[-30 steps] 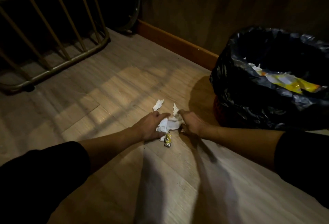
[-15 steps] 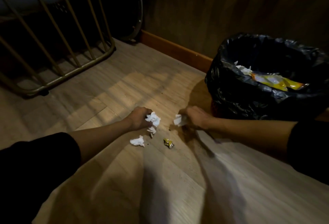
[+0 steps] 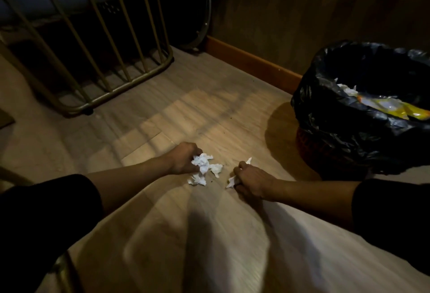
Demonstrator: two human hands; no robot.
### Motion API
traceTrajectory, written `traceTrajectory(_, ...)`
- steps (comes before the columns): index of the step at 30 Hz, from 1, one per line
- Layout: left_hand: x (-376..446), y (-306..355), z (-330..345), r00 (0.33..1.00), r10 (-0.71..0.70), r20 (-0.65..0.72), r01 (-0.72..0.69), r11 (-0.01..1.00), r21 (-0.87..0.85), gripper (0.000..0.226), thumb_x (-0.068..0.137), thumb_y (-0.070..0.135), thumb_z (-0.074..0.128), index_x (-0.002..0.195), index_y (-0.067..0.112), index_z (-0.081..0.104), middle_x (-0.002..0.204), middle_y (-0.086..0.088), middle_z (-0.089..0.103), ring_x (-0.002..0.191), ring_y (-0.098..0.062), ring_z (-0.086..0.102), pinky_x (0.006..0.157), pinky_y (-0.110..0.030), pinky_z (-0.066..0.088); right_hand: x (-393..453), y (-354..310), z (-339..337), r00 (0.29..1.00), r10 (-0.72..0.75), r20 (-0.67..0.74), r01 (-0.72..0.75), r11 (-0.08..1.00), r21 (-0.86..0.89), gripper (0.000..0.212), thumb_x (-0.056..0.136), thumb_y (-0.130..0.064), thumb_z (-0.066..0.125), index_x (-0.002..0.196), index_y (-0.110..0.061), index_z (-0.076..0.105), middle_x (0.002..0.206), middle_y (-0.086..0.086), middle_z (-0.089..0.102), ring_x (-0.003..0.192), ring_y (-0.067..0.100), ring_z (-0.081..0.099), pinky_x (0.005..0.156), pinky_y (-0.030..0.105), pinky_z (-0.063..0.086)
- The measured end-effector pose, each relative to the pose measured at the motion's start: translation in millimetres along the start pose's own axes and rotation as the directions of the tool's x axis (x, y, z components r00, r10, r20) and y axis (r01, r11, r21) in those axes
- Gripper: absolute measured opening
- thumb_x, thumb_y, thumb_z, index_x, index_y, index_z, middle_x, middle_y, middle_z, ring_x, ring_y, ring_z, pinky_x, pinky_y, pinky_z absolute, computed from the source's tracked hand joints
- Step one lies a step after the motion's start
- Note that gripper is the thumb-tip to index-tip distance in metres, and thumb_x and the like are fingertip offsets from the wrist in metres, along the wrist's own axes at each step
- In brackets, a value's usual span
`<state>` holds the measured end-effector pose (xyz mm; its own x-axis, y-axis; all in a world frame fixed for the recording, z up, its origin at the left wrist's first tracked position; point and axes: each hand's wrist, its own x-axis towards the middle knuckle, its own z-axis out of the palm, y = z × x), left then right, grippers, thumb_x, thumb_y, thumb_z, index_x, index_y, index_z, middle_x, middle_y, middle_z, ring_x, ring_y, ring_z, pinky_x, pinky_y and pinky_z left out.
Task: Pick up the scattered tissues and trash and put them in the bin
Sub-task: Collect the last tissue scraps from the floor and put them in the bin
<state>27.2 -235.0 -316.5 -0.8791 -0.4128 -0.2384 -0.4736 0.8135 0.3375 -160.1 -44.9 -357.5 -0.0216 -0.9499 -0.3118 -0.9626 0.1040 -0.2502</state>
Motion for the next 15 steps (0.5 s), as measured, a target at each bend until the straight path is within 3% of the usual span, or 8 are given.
traceTrajectory(4,-13.9,-15.4,18.6,0.991,0.054,0.121,-0.055,0.998,0.006,0.049,0.068,0.039,0.072,0.108,0.011,0.068,0.116,-0.006,0.063,0.102,-0.021,0.063,0.081,-0.020,0.043,4.4,7.5,-6.6,1.000,0.003,0.002,-0.003,0.998,0.065,0.027,0.084,-0.024,0.062,0.105,-0.009,0.056,0.107,0.016,0.060,0.093,0.034,0.061,0.077,0.036,0.049)
traceTrajectory(7,-14.7,-14.9,32.4,0.975,0.095,0.203,-0.109,0.992,0.061,0.038,0.069,0.033,0.074,0.100,0.012,0.070,0.118,-0.007,0.063,0.116,-0.020,0.057,0.084,-0.016,0.038,3.0,15.0,-3.8,1.000,0.008,0.014,-0.009,0.997,0.073,0.030,0.079,-0.025,0.067,0.101,-0.008,0.058,0.101,0.015,0.065,0.089,0.033,0.062,0.069,0.032,0.044)
traceTrajectory(9,-14.7,-15.1,41.1,0.975,0.106,0.198,-0.121,0.991,0.066,0.025,0.071,0.026,0.073,0.092,0.014,0.067,0.109,-0.004,0.065,0.128,-0.019,0.049,0.091,-0.022,0.045,3.1,16.7,-4.7,1.000,0.013,0.017,-0.014,0.996,0.084,0.031,0.081,-0.023,0.068,0.104,-0.007,0.056,0.101,0.014,0.066,0.089,0.032,0.062,0.066,0.027,0.036)
traceTrajectory(12,-17.0,-15.7,53.4,0.981,0.119,0.155,-0.125,0.992,0.033,0.029,0.071,0.026,0.071,0.098,0.019,0.065,0.112,-0.003,0.061,0.117,-0.023,0.057,0.090,-0.034,0.051,10.4,12.2,-9.8,0.998,0.043,0.042,-0.047,0.994,0.103,0.048,0.083,-0.023,0.068,0.121,-0.010,0.041,0.097,0.013,0.061,0.081,0.031,0.058,0.063,0.029,0.036)
traceTrajectory(15,-17.6,-15.0,60.6,0.988,0.114,0.100,-0.115,0.993,0.011,0.024,0.076,0.026,0.070,0.098,0.018,0.065,0.106,-0.007,0.062,0.102,-0.024,0.059,0.083,-0.029,0.047,26.0,1.6,-13.7,0.998,0.013,0.054,-0.019,0.994,0.106,0.078,0.080,-0.025,0.069,0.145,-0.020,0.026,0.104,0.014,0.063,0.088,0.033,0.061,0.067,0.032,0.044)
